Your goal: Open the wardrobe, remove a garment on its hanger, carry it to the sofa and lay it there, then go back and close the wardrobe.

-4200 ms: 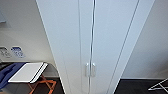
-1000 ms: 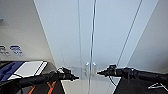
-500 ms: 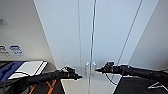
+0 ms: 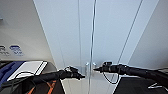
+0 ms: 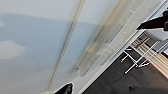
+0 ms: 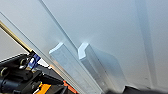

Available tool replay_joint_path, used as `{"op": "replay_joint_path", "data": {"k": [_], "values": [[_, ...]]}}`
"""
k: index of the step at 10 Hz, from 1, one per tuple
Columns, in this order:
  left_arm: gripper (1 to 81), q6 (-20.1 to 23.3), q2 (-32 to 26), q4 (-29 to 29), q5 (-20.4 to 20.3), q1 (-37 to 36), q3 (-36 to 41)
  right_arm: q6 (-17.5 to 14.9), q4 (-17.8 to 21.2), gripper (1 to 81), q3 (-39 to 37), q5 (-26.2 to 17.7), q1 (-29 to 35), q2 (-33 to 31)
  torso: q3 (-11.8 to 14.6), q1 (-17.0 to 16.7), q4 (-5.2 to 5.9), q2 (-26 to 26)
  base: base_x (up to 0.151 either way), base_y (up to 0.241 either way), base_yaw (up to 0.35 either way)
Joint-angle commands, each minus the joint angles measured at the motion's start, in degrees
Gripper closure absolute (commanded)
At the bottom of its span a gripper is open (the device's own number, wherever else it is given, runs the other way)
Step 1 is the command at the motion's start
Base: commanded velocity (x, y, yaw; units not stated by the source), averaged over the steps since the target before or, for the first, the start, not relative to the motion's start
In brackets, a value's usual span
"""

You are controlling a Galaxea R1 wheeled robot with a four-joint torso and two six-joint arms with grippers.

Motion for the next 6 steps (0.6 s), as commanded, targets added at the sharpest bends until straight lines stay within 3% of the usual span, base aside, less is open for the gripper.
{"op": "replay_joint_path", "data": {"k": [1,6], "values": [[1.0,0.09,0.93,0.02,1.74,-8.92,-0.61,0.1,0.83,1.0,-0.98,-0.07,9.74,1.49,0.0,0.0,0.0,0.0,0.0,0.0,0.0],[1.0,0.09,5.32,0.11,1.66,-9.71,-5.88,0.1,0.65,1.0,-4.25,-0.07,10.53,5.8,-0.02,0.0,0.0,0.0,0.0,0.0,0.0]]}}
